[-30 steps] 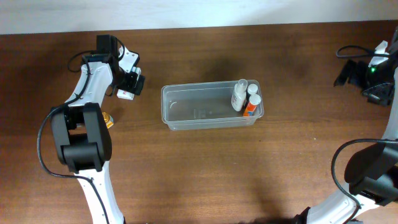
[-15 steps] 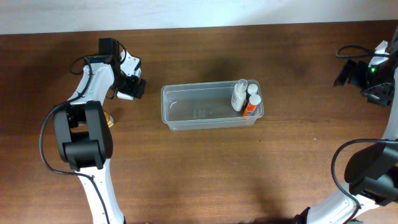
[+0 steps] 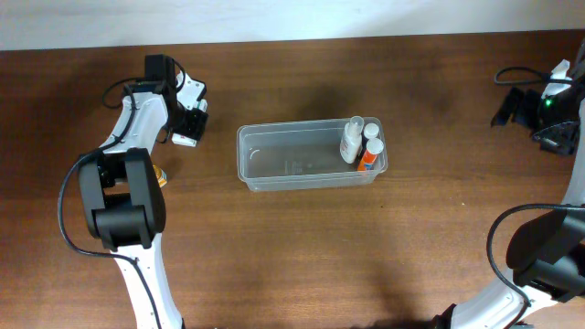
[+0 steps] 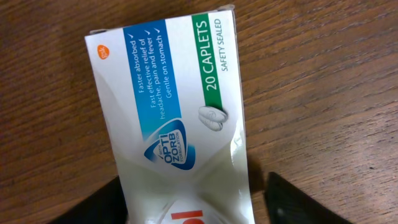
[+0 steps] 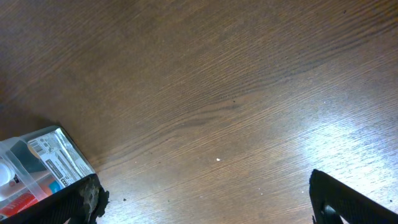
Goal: Pack container
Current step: 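Lower the left gripper and grasp the Panadol box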
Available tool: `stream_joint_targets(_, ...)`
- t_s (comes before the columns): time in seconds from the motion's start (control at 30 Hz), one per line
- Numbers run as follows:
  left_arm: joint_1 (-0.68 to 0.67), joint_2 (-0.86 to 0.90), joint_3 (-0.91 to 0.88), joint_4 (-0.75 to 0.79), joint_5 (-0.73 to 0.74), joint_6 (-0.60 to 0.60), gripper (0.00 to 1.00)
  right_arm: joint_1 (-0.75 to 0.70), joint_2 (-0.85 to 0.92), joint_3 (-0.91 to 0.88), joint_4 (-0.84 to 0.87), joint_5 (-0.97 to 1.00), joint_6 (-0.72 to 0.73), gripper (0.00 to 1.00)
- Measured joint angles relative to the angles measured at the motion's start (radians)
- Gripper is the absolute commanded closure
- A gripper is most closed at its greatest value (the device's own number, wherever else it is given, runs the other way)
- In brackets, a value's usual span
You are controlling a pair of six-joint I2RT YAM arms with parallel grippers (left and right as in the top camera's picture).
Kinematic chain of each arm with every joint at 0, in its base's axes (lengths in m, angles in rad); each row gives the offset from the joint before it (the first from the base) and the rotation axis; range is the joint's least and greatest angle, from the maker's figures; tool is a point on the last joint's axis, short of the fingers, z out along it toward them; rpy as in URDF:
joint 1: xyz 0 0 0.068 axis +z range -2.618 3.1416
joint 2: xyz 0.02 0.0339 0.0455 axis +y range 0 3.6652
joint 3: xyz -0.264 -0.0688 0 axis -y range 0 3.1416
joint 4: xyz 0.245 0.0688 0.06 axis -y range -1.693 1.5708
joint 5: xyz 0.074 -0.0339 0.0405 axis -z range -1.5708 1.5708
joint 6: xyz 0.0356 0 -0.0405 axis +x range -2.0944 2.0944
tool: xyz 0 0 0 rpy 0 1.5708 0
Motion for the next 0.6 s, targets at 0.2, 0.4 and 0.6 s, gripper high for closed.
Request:
stream_joint_targets(0.2,0.0,0.0,0.0,0.0,-0.006,-0.001,0.42,0.0,0.0,0.0,0.0,0.0,0.0,0.02)
stream_joint_targets(0.4,0.0,0.0,0.0,0.0,-0.007,-0.002,0.46,0.0,0.0,0.0,0.0,0.0,0.0,0.02)
stream_joint_targets(0.6,0.0,0.0,0.0,0.0,-0.007,-0.002,0.52,0.0,0.0,0.0,0.0,0.0,0.0,0.02)
